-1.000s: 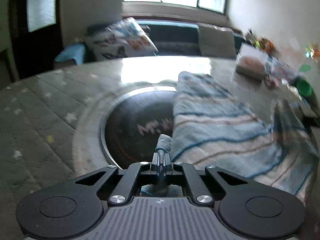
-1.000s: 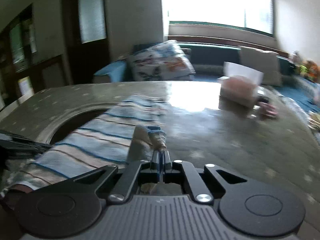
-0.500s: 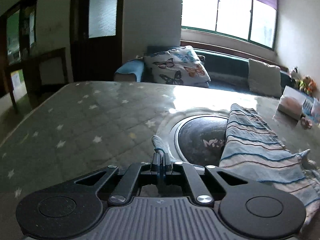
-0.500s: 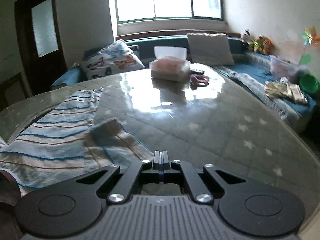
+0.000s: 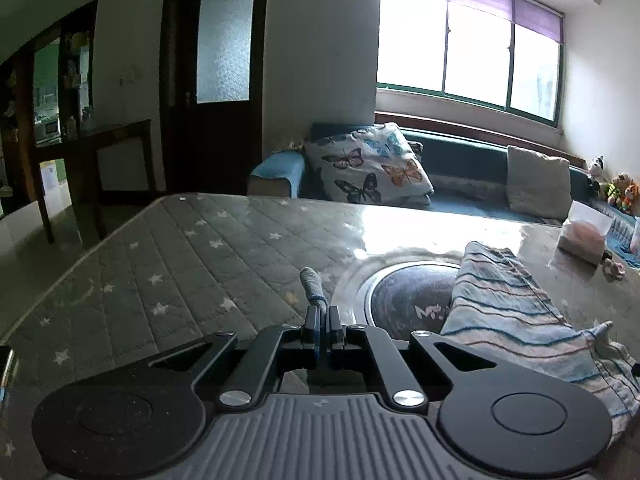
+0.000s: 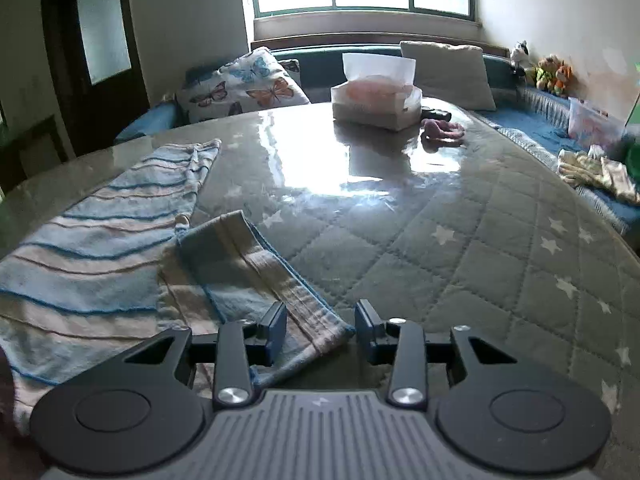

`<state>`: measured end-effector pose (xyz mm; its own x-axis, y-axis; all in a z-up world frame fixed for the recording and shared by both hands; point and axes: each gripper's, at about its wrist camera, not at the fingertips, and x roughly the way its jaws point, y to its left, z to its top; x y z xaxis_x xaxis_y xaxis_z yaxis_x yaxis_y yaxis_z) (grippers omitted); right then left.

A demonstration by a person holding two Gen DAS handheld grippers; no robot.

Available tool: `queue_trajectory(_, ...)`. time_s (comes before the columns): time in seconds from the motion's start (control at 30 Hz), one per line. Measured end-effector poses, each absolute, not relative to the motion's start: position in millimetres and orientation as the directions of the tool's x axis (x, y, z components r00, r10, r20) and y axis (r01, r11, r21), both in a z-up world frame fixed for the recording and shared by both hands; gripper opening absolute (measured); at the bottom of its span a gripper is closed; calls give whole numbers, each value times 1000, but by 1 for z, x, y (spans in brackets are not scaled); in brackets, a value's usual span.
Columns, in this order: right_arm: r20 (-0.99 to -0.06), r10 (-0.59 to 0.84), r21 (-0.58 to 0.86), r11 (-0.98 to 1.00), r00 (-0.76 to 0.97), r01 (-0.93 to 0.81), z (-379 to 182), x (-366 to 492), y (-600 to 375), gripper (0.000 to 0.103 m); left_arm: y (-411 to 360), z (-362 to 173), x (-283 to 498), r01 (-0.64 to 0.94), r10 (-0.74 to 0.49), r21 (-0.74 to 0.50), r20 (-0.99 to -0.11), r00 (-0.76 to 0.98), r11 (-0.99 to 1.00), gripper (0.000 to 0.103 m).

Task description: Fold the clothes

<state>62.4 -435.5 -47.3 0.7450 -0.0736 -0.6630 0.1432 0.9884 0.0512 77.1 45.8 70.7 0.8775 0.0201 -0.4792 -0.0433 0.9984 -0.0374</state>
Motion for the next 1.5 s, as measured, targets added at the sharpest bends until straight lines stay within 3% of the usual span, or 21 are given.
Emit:
queue_trajectory(0.1,-664,-68,25,993,745,113,-47,60,-425,31,45,76,79,-51,34,-24,-465,885,998,3)
queue_trajectory(0.13,-663,-63,19,995,746,101,-47,59,-422,15,45,77,79,-56,41,-19,-458,888,998,3)
queue_trajectory(0.2,-663,-49,28,996,747,90,-45,57,-420,6,46,82,78,-70,58,-10,-439,896,998,3)
queue_trajectory(0.37,-606,-56,32,995,794,95,-23,41,-425,5,61,93,65,-128,110,-16,-410,906,992,3)
queue_trajectory(0.53,-516,-112,-5,992,849,127,16,4,-437,5,86,86,42,-218,195,-1,-446,873,976,3)
queue_trajectory(0.63,-552,-139,-16,988,822,156,12,-12,-445,5,98,65,30,-244,221,23,-518,826,969,3)
queue_trajectory(0.77,-679,-146,-6,981,719,194,-27,-18,-459,6,111,27,22,-223,166,-5,-652,740,975,4)
queue_trajectory(0.83,-708,-154,-18,980,690,200,-37,-22,-459,9,114,20,20,-217,162,3,-676,719,976,7)
queue_trajectory(1.0,-694,-177,-61,980,698,189,-20,-19,-460,19,120,34,18,-217,212,73,-645,734,973,10)
queue_trajectory(1.13,-664,-179,-99,983,726,152,-3,-2,-455,19,114,52,25,-187,194,75,-603,774,979,27)
queue_trajectory(1.33,-655,-60,-32,998,753,51,9,45,-437,25,78,61,78,-65,62,16,-593,803,998,28)
queue_trajectory(1.4,-656,-19,-15,1000,755,13,9,64,-428,37,60,59,99,-16,9,-6,-600,800,1000,37)
queue_trajectory(1.5,-656,13,-23,999,755,-38,6,90,-413,41,32,54,132,51,-57,-27,-615,787,998,44)
